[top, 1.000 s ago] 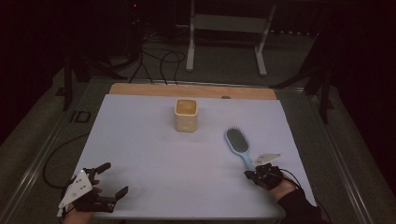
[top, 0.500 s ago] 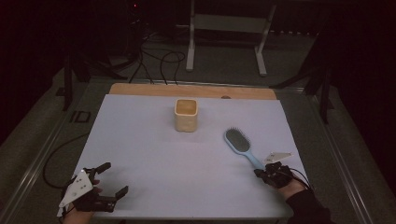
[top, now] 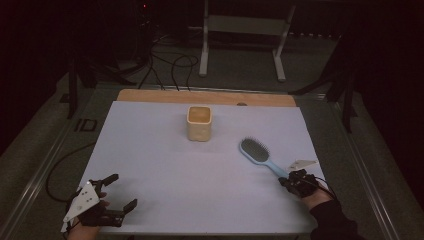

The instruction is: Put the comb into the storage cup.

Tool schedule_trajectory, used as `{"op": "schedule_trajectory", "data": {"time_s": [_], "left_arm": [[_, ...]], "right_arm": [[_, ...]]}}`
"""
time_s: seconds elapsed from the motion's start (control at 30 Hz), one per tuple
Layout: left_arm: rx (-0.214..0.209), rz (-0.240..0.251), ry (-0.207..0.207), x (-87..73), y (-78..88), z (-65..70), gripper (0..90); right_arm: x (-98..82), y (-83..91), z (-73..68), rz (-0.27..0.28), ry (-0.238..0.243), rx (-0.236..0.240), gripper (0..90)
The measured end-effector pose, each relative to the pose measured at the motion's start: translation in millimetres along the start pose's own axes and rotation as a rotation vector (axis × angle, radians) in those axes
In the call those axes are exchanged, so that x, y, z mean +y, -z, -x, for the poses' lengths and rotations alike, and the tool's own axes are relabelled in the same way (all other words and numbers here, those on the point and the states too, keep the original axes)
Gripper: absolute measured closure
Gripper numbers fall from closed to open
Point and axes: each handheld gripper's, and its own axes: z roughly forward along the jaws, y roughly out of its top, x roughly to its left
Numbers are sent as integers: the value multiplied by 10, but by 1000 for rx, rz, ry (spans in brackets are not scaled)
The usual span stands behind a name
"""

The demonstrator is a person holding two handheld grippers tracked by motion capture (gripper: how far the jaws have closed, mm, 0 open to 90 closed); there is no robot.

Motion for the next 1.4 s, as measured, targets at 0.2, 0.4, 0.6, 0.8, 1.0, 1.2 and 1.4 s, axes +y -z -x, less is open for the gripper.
{"op": "schedule_trajectory", "data": {"time_s": [0.2,0.4,0.6,0.8,1.0,1.2,1.4], "left_arm": [[1,-1,0,-1,0,-2,0],[0,-4,-1,-2,-2,0,0],[0,-2,-1,-1,1,-2,0],[0,-1,-2,1,4,2,0],[0,0,-2,2,5,4,0],[1,0,-4,5,9,6,0],[2,-1,-7,6,7,8,0]], "right_arm": [[-3,-3,34,-10,-3,-24,900],[74,66,-41,9,34,-4,900],[188,143,-66,23,77,11,900],[362,238,-38,32,118,16,812],[529,308,0,14,164,17,647],[631,291,57,-4,190,51,401],[693,210,79,-46,179,99,216]]}}
